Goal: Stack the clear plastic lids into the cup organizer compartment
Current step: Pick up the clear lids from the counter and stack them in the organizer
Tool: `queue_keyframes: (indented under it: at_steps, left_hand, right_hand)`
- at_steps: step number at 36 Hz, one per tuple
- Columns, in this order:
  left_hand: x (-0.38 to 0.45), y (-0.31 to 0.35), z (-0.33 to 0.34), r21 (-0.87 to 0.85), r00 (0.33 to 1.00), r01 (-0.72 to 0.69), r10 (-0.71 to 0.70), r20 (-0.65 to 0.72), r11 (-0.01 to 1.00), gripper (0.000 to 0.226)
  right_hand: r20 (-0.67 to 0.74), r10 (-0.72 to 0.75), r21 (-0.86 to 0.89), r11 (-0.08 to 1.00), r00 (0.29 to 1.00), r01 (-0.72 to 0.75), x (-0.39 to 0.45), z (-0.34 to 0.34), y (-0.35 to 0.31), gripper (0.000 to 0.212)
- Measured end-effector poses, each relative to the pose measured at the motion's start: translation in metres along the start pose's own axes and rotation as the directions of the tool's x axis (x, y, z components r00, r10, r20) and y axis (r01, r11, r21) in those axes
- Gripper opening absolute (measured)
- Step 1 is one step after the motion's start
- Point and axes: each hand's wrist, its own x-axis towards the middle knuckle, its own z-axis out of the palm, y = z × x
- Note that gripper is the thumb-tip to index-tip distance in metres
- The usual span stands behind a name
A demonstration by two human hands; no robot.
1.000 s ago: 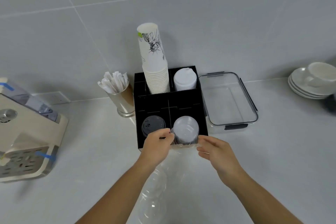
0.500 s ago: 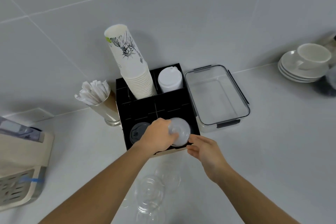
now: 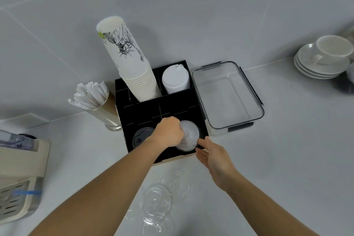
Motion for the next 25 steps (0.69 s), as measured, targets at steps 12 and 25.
queue_keyframes:
  at_steps: [12,25]
  left_hand:
    - [0.006,0.002,-0.002,-0.031,0.999,-0.033,0.033,0.026,0.999,0.040]
    - [0.003,-0.008,-0.008,-0.140,0.996,-0.084,0.080,-0.031,0.987,0.037]
  right_hand:
    - [-0.002,0.009,0.004,1.000,1.000,-0.009,-0.002,-0.004,-0.003,0.032]
    - [0.015,-0.021,0.008,1.000,1.000,0.021,-0.014,-0.006,-0.012,0.025]
